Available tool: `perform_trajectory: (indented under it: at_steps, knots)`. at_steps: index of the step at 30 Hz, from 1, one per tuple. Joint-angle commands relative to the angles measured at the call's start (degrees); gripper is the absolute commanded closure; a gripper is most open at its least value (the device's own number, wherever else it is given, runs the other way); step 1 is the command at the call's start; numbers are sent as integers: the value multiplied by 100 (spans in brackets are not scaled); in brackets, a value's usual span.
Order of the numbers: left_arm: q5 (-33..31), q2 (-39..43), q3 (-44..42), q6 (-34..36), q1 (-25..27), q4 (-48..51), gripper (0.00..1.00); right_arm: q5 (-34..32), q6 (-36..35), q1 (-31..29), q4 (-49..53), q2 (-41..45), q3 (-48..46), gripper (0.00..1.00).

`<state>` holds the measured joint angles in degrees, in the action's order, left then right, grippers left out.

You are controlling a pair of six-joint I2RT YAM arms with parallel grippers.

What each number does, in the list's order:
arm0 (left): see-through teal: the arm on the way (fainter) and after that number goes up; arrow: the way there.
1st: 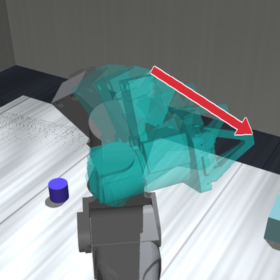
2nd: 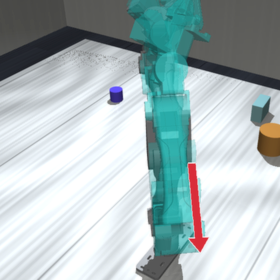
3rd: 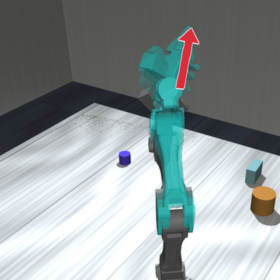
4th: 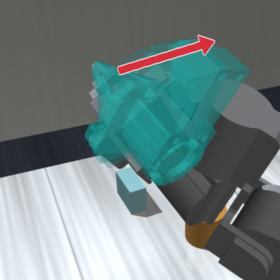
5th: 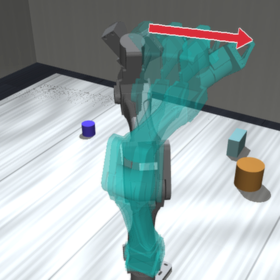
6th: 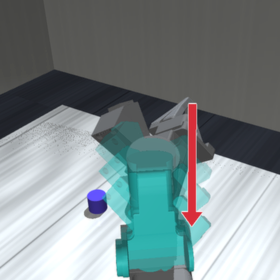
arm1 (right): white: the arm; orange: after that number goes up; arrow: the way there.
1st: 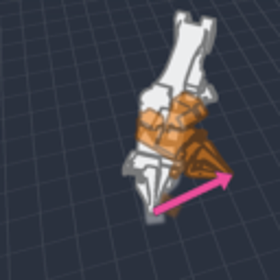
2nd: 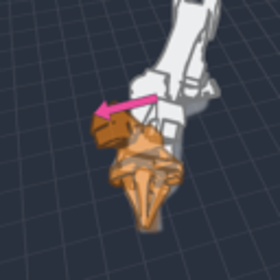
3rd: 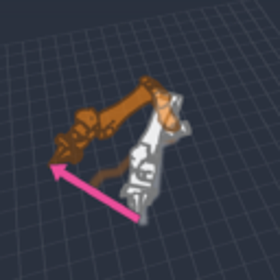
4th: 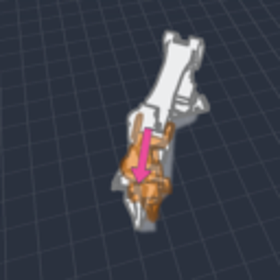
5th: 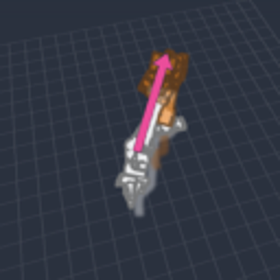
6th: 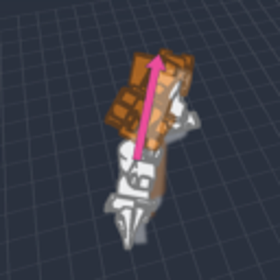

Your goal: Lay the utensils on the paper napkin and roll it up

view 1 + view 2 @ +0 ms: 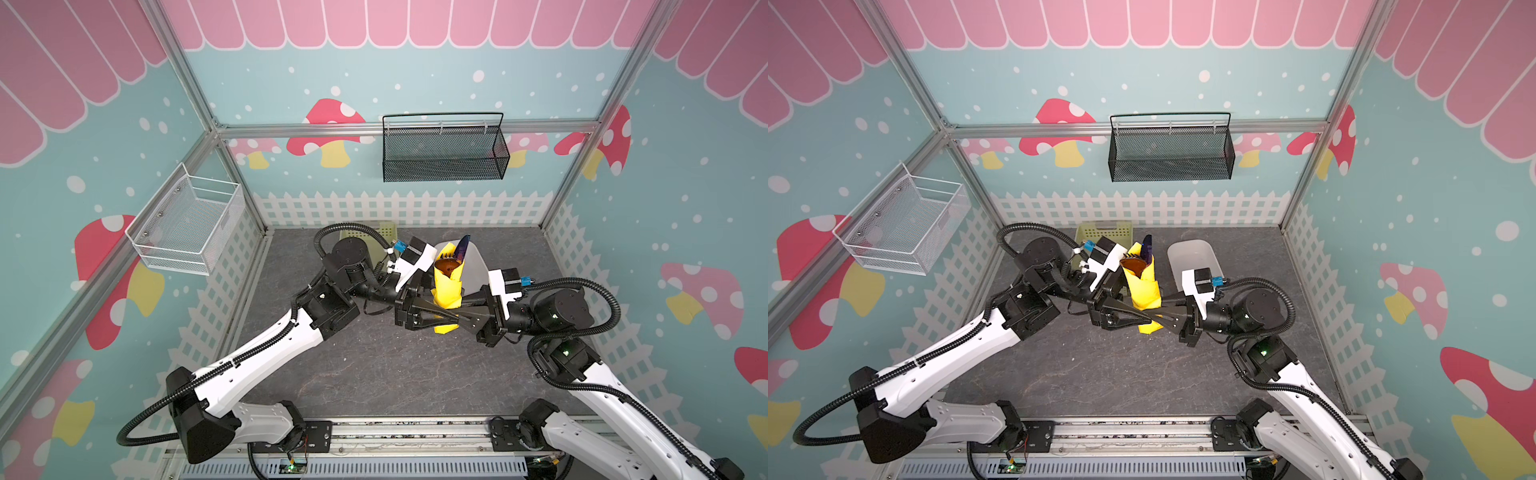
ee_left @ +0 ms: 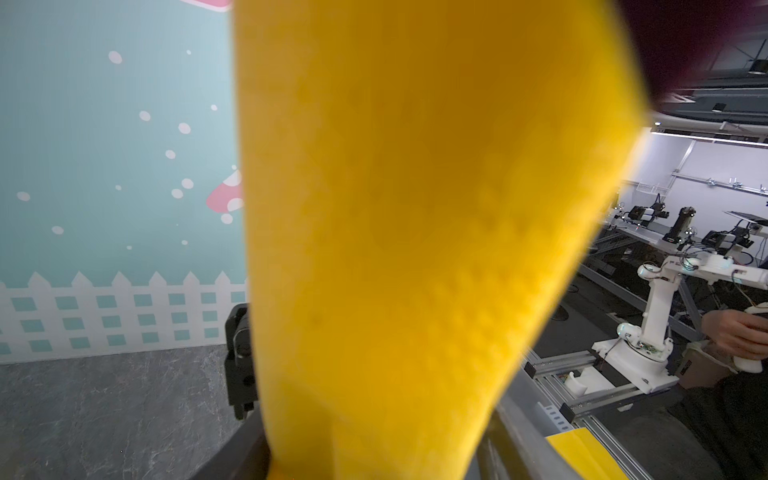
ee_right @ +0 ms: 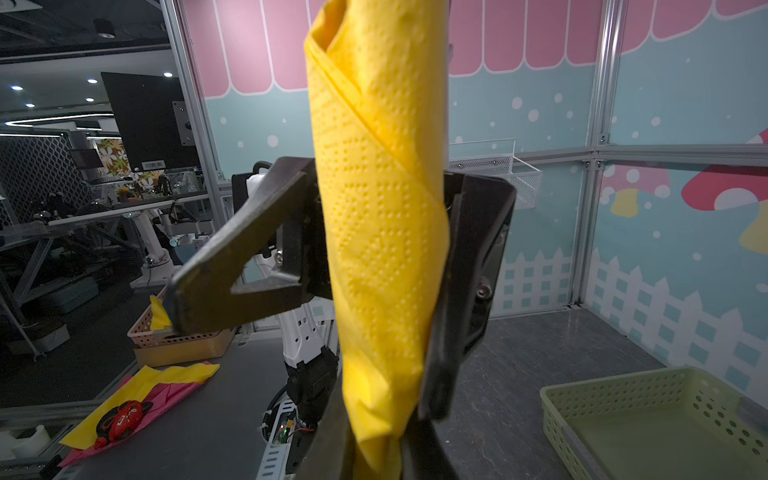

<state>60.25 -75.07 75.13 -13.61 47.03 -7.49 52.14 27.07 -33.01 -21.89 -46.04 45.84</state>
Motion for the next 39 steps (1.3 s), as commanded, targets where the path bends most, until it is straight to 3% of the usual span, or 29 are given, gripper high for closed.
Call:
perform_trajectory:
  at_steps: [1,12,19,27,31,39]
  knots:
    - [-168,209,-31,374,35,291,40,-138,-142,-1,-165,84,242,100]
    - [-816,570,-323,438,-86,169,49,-515,-275,3,-5,241,166,100]
    - [-945,564,-293,412,-106,256,69,-870,-463,2,311,295,207,100]
    - [-1248,518,-226,400,-103,323,84,-1113,-580,3,540,262,219,100]
    - [-1416,574,-236,488,-121,390,91,-1054,-507,0,588,288,181,88]
    - [-1121,460,-113,367,-185,292,99,-470,-108,4,640,374,91,57]
